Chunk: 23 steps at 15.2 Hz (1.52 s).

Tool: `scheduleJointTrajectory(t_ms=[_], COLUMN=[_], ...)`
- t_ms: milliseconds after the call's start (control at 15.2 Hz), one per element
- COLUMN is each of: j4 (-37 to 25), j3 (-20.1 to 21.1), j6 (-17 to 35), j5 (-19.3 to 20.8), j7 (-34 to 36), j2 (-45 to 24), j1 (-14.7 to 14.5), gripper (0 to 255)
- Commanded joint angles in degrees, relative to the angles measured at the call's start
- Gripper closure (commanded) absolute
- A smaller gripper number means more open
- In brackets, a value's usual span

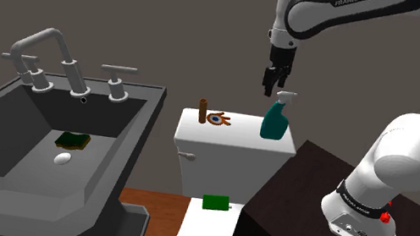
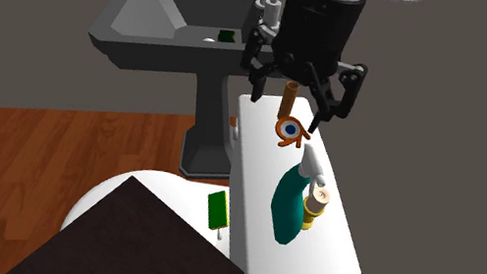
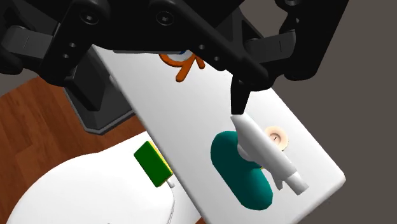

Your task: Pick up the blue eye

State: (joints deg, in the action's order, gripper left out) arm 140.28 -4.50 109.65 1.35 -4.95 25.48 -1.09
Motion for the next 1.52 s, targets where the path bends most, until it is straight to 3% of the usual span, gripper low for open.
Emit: scheduleJointTrajectory(t_ms=[0,594,1188,1452], j4=[-0.9,-7.7,-20.4,-20.4], j3=[-0.2,-0.2,0.9,1.0], j6=[4.1,17.0,24.5,26.4], j5=[0.0,-0.8,-1.4,-1.5], j7=[-0.9,-4.9,-8.1,-8.2], j2=[-5.0,-25.0,-45.4,-47.3], j1=[-0.4,-1.6,-1.9,-1.9], gripper=[0,0,0,0])
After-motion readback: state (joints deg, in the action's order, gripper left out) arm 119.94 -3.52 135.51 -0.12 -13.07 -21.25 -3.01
